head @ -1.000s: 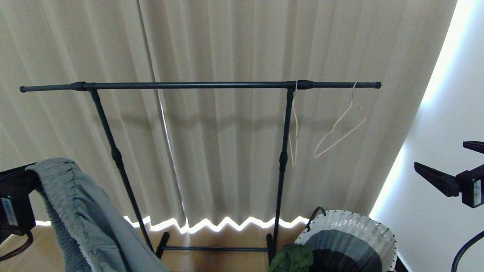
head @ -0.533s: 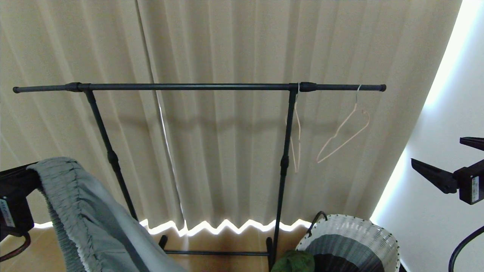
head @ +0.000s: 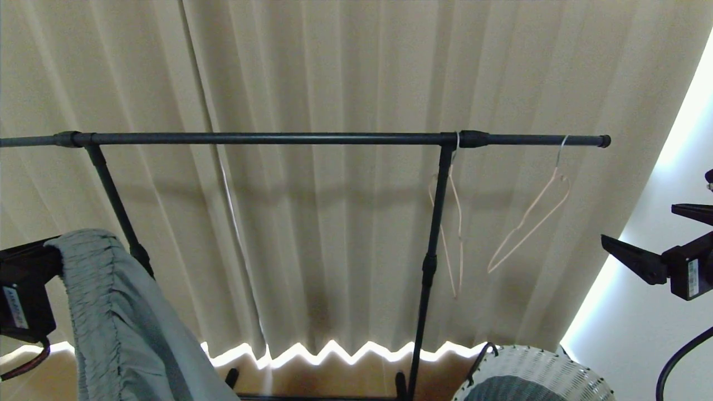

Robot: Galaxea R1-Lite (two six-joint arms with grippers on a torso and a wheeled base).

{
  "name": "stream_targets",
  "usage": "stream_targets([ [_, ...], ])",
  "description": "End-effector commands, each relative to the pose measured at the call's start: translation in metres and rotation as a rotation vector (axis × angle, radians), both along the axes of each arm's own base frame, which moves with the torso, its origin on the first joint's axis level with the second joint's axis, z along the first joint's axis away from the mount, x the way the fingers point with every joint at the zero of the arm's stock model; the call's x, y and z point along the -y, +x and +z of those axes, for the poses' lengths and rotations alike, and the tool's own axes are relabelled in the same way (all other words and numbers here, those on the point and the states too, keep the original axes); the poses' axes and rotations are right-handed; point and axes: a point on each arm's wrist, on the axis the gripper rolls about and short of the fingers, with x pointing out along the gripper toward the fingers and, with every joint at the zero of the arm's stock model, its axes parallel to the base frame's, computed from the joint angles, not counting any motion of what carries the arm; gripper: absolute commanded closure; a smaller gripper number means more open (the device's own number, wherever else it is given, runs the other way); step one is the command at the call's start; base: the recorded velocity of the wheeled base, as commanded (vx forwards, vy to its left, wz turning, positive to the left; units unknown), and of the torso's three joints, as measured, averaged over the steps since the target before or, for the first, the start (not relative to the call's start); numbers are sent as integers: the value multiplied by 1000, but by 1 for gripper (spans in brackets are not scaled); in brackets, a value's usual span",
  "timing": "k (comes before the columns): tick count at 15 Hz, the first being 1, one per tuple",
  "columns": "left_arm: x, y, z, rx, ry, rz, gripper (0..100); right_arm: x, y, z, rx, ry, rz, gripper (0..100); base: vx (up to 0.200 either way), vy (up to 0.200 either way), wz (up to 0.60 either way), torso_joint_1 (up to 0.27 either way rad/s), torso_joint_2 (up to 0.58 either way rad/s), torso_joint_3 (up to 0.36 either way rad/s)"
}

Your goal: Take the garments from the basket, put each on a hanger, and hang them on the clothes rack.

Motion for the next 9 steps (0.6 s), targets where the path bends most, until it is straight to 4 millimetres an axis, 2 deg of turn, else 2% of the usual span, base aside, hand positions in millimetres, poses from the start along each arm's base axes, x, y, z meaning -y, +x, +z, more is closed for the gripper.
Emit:
stream_targets([
  [1, 0, 0, -5, -15, 6, 1, 100, -1, 4, -2, -14, 0, 1, 0, 200, 0, 0, -2, 2, 2],
  [2, 0, 0, -5, -16, 7, 1, 100, -1, 5, -3, -21, 0, 2, 0, 200, 0, 0, -7, 2, -2],
  [4, 0, 0, -6, -18, 9, 1, 100, -2, 12, -7, -42, 1, 3, 0, 0, 0, 0, 0, 0, 0],
  [5, 0, 0, -10, -29, 16, 0, 100, -3, 21, -9, -42, 6, 1, 0, 0, 0, 0, 0, 0, 0],
  [6, 0, 0, -13, -30, 20, 0, 100, -5, 41, -13, -46, 38, -14, 0, 0, 0, 0, 0, 0, 0],
  [7, 0, 0, -15, -30, 21, -1, 100, -6, 50, -13, -45, 54, -22, 0, 0, 0, 0, 0, 0, 0],
  [8, 0, 1, -18, -35, 24, 1, 100, -8, 68, -14, -63, 82, -36, 0, 0, 0, 0, 0, 0, 0],
  [9, 1, 3, -18, -39, 26, 2, 100, -9, 77, -16, -76, 92, -40, 0, 0, 0, 0, 0, 0, 0],
])
